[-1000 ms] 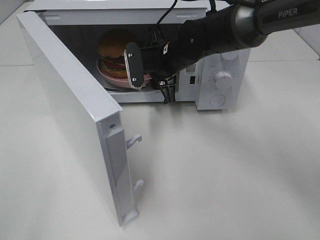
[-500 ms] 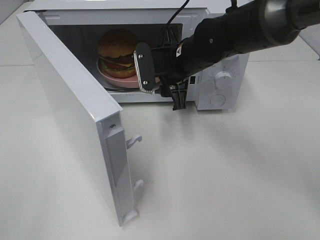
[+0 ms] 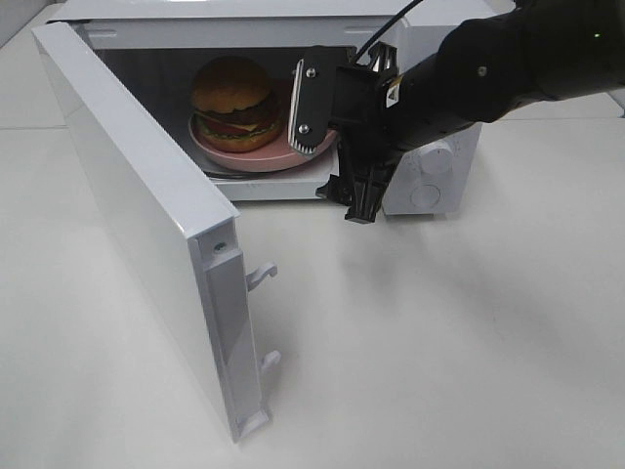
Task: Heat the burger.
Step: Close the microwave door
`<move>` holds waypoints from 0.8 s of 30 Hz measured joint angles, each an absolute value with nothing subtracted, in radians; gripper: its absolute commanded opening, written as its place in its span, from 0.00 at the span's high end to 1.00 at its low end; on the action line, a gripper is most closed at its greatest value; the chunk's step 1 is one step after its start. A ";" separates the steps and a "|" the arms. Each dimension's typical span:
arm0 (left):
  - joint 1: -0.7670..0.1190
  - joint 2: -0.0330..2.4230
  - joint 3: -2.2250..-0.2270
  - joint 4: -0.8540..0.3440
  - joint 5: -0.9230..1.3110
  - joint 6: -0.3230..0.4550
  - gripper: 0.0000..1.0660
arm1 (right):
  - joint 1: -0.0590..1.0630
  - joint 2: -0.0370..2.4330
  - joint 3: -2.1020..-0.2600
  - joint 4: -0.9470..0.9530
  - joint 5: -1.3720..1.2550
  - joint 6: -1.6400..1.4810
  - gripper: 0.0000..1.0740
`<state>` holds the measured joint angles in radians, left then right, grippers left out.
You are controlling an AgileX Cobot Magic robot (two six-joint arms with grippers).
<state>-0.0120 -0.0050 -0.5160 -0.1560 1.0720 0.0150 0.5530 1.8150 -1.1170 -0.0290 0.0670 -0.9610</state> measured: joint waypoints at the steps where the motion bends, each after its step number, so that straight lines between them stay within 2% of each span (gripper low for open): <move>1: -0.012 -0.005 -0.516 -0.156 1.072 0.015 0.06 | 0.553 1.815 -1.117 -0.029 0.067 -0.961 0.24; 9: -0.012 -0.005 -0.516 -0.156 1.072 0.015 0.06 | 0.553 1.677 -1.007 -0.029 0.101 -0.706 0.26; 24: -0.012 -0.005 -0.516 -0.156 1.072 0.015 0.06 | 0.553 1.419 -0.851 -0.027 0.410 -0.294 0.28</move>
<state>-0.0120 -0.0050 -0.5160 -0.1560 1.0720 0.0150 0.5530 1.4190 -0.8510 -0.0270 0.4100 -0.2940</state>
